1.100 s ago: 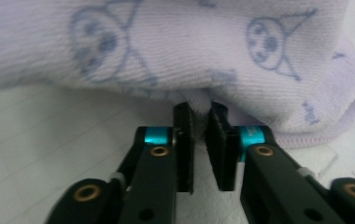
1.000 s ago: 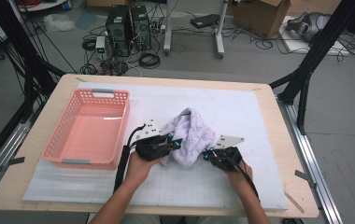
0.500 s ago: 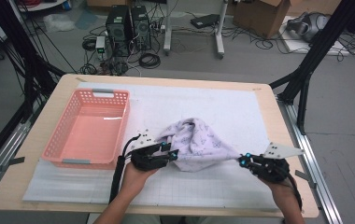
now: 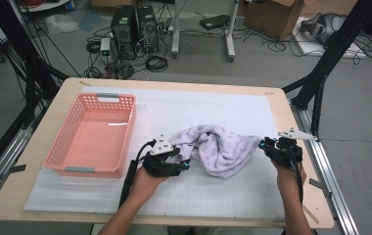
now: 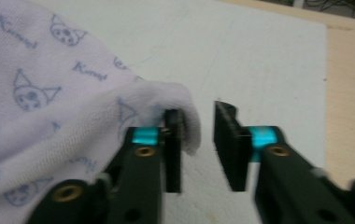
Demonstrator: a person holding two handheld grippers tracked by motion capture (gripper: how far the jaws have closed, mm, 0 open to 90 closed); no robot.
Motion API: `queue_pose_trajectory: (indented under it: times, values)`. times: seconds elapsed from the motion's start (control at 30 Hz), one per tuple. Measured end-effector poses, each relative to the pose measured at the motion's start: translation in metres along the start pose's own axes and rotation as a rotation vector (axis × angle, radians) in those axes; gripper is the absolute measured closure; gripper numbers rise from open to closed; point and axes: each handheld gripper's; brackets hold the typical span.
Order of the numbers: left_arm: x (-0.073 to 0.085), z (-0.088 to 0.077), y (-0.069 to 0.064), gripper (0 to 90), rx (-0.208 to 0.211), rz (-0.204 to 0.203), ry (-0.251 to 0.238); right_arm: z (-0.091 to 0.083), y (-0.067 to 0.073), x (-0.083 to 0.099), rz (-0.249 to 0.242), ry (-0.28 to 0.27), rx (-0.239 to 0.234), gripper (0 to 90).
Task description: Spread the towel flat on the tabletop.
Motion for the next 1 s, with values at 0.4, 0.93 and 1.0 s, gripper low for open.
queue_pose_trajectory:
  times: [0.4,0.93,1.0]
  values:
    - [0.004,0.029,0.016,62.6,-0.134,-0.021,0.146,-0.047,0.033,0.012,-0.090,-0.105,0.120,46.8]
    - [-0.017,0.042,0.052,74.4,-0.242,-0.139,0.022,0.035,0.084,0.030,-0.142,0.103,-0.360,39.9]
    - [-0.016,0.043,0.054,74.4,-0.239,-0.146,0.014,0.034,0.089,0.030,-0.163,0.112,-0.390,63.4]
Point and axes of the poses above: each handheld gripper's, and its own axes: z roughly forward along the jaws, x roughly out of its underside, y roughly to its left, and after that the axes turned 2 degrees about y, right-handed
